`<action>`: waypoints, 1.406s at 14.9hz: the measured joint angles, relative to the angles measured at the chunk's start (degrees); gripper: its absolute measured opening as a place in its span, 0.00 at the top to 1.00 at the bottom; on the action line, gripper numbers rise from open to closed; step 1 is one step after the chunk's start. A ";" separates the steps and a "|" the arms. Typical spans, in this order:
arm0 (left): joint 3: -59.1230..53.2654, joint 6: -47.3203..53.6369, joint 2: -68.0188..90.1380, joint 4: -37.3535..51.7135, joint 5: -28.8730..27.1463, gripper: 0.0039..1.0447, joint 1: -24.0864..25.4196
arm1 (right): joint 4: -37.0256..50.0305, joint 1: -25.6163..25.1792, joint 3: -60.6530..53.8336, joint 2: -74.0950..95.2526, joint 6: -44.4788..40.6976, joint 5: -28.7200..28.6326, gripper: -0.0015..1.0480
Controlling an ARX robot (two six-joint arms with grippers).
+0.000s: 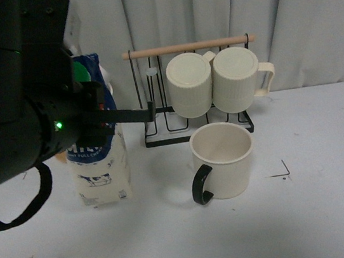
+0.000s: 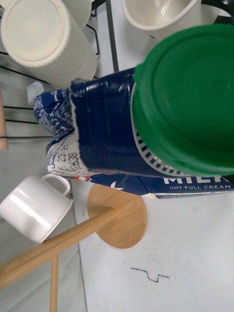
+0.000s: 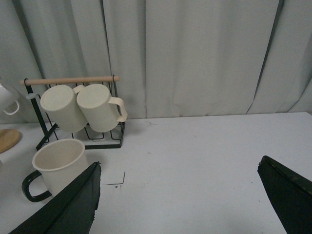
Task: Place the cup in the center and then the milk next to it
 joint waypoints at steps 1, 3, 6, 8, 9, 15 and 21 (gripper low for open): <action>0.70 -0.02 1.22 -0.11 -0.04 0.96 -0.46 | 0.00 0.00 -0.02 0.00 0.00 0.00 0.06; 1.95 -0.48 3.63 -0.52 -0.22 0.96 -1.57 | 0.00 0.00 -0.02 0.00 0.00 0.00 0.06; 3.78 -1.16 5.51 -0.83 -0.83 0.96 -3.02 | 0.00 0.00 -0.02 0.00 0.00 0.00 0.06; 5.07 -1.46 6.47 -0.79 -0.85 0.96 -3.69 | 0.00 0.00 -0.02 0.00 0.00 0.00 0.06; 5.42 -1.60 6.91 -0.57 -0.81 0.96 -3.82 | 0.00 0.00 0.00 0.00 0.00 0.00 0.06; 6.58 -3.23 9.84 -0.66 -0.85 0.96 -4.04 | 0.00 0.00 -0.02 0.00 0.00 0.00 0.06; 4.79 -6.27 -2.62 -14.12 8.90 0.15 -3.37 | 0.02 0.00 -0.02 0.00 0.00 0.00 0.06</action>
